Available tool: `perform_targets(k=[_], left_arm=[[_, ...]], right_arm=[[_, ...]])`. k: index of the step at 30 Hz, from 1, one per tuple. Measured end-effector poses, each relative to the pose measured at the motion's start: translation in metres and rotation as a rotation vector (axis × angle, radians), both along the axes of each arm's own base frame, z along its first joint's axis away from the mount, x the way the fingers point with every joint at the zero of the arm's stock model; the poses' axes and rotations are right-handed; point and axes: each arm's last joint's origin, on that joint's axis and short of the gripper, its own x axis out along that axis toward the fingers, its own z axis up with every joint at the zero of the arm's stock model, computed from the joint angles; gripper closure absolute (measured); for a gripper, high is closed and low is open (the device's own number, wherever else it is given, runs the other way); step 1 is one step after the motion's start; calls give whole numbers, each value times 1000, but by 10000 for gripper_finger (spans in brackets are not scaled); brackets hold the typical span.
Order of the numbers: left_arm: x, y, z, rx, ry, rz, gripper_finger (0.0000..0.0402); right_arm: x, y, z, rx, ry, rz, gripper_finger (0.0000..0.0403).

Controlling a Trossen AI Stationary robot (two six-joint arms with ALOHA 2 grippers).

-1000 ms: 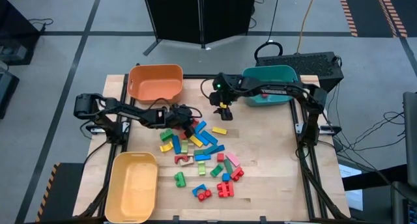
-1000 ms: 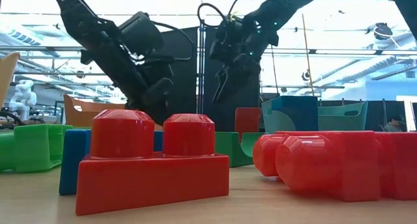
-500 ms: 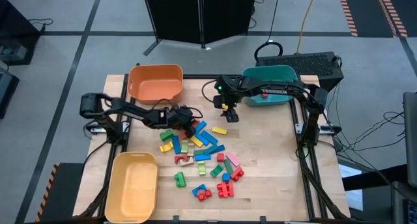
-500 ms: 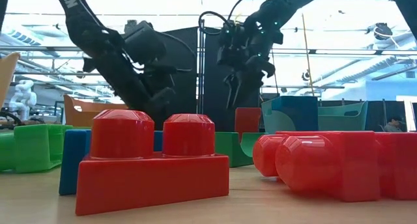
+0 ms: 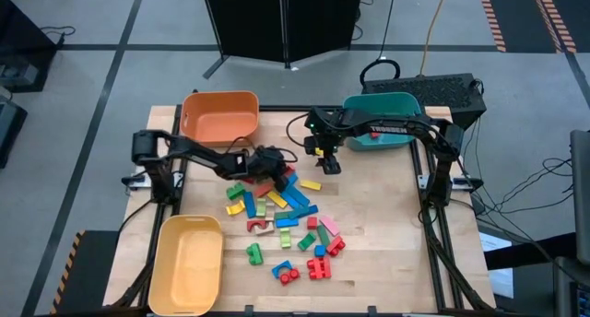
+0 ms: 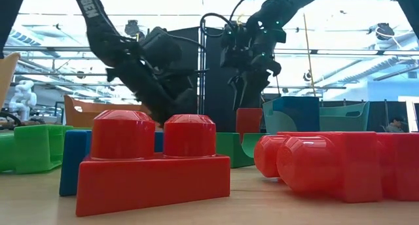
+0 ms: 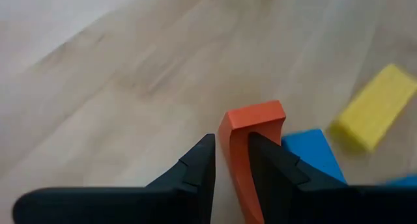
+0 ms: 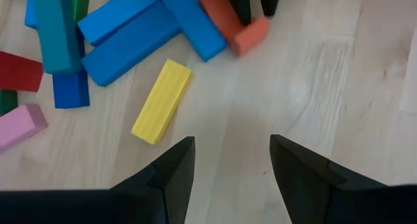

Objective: Sort blocks by size
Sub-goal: Put the orange arch block into the blue bin

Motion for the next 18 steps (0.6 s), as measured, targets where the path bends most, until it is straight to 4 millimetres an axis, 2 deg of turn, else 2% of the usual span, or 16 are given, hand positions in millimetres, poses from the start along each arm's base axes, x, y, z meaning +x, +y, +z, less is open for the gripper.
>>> perform_targets(k=[8,18], left_arm=[[32,5,0,28,-5,-72,308],[34,4,11,39,3,-111,308]], right_arm=[[-7,3,-2,36,75,-17,218],[-16,1,-4,58,164,-49,218]])
